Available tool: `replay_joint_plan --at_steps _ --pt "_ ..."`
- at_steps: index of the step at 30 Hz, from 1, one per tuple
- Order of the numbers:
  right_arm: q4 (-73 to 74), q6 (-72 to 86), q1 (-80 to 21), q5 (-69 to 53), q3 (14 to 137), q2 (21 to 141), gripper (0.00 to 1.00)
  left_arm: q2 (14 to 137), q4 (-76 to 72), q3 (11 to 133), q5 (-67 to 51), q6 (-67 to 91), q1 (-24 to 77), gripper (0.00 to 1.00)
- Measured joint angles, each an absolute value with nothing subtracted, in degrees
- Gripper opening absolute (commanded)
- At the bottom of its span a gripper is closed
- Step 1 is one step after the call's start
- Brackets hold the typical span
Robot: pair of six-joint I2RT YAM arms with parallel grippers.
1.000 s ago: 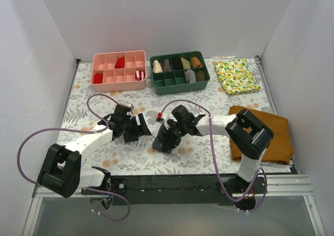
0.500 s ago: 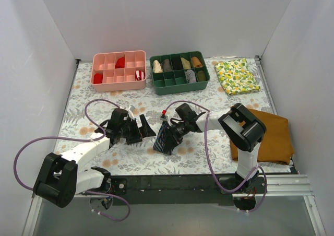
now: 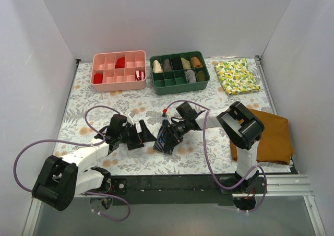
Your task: Roll the underwear
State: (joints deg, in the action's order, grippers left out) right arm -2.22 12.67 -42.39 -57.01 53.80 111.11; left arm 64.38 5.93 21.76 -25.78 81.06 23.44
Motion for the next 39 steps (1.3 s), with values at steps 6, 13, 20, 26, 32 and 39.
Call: replay_joint_plan --at_steps 6,13,20,26,32,39 --pt "-1.4 12.0 -42.2 -57.2 54.2 111.5 0.01 64.6 0.6 19.5 -28.2 81.7 23.5 0.98" --pt "-1.4 12.3 -41.6 -57.7 54.4 112.3 0.01 64.8 -6.3 16.4 -30.8 82.4 24.2 0.93" --pt "-0.4 13.0 -41.0 -59.2 55.4 113.8 0.01 66.5 -12.9 14.2 -32.1 83.0 25.4 0.85" --pt "0.8 13.0 -40.4 -60.6 56.2 114.8 0.01 69.8 -17.1 13.9 -33.0 83.0 25.7 0.79" --pt "1.7 13.0 -40.1 -60.6 56.5 115.0 0.01 73.2 -21.2 13.9 -34.1 82.9 25.8 0.65" --pt "2.1 12.9 -40.1 -61.0 56.6 115.3 0.01 75.9 -23.6 13.9 -34.5 82.9 25.8 0.56"
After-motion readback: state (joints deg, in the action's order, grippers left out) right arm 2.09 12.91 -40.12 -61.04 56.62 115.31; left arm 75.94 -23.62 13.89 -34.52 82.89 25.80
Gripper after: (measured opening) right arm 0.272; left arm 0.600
